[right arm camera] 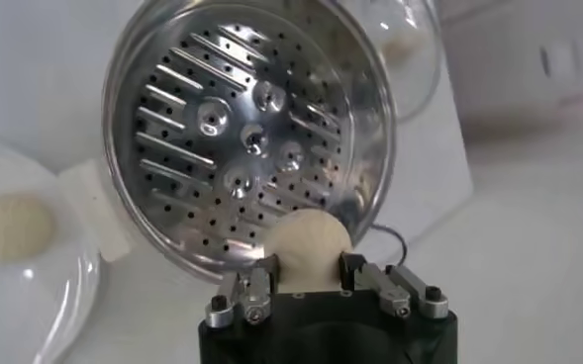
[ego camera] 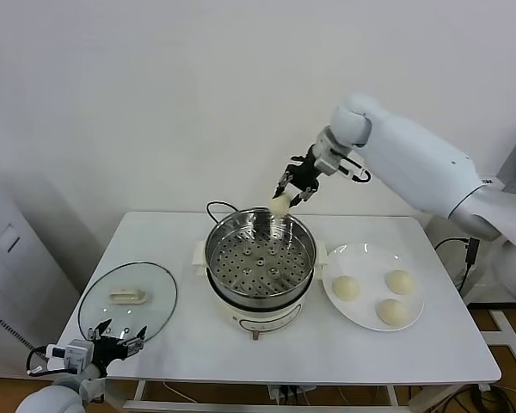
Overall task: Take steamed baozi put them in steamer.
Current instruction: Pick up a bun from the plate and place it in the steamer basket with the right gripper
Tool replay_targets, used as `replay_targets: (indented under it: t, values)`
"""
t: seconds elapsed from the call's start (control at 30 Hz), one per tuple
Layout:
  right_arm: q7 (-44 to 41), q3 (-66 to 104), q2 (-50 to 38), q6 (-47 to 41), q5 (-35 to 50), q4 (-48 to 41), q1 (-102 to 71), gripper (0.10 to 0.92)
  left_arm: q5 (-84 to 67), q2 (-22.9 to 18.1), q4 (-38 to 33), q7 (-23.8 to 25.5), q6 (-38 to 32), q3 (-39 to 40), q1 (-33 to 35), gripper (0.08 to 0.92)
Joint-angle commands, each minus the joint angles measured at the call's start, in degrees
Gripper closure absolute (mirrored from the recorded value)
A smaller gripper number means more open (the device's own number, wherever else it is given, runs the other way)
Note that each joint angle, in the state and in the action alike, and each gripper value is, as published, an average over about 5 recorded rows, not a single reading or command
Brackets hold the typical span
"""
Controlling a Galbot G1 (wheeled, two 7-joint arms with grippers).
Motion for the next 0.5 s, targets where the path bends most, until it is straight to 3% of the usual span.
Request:
replay_targets:
  t: [0.03,0.5]
  values:
    - [-1.0,0.5,2.3,4.5,-10.0,2.9,-2.0,0.616,0.1,0.0,0.0,0.0,0.0,0.1,0.0,0.177]
    - [-0.5,7.0,6.7,4.5,-24.4,2.9,-11.7,0.618,0.2,0.0,0.4,0.0,0.2,0.4,-0.4,0.177]
